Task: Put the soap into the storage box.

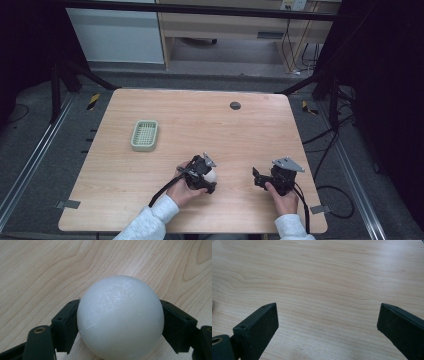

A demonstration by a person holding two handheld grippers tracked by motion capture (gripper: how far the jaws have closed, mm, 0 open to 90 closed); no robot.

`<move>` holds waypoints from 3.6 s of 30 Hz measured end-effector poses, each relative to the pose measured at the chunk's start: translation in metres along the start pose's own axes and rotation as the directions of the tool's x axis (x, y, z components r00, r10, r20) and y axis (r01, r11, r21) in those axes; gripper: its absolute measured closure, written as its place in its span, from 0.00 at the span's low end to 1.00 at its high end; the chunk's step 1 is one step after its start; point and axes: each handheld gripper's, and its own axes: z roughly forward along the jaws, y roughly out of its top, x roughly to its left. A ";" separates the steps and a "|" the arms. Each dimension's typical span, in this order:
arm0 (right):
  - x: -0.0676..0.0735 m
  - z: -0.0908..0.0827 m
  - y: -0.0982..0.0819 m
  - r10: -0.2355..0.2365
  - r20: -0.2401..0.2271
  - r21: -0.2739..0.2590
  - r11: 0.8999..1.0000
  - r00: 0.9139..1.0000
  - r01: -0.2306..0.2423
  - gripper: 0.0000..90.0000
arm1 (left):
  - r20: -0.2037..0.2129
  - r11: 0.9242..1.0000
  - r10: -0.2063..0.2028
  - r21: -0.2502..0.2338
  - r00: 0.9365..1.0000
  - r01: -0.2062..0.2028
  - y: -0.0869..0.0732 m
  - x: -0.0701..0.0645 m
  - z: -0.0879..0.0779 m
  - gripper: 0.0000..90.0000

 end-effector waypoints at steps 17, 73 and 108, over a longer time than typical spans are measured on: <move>0.000 0.000 0.000 -0.001 -0.001 0.001 1.000 1.000 0.001 0.04 | -0.019 1.000 0.016 0.021 1.000 -0.016 0.000 -0.001 -0.002 0.27; -0.001 -0.001 -0.001 0.000 0.003 0.002 1.000 1.000 0.000 0.04 | -0.102 0.977 -0.142 -0.174 0.985 0.123 -0.038 0.064 -0.118 0.27; 0.000 0.000 -0.001 -0.007 0.004 0.004 1.000 1.000 0.007 0.04 | -0.188 0.958 -0.255 -0.184 0.949 0.221 -0.027 0.133 -0.137 0.27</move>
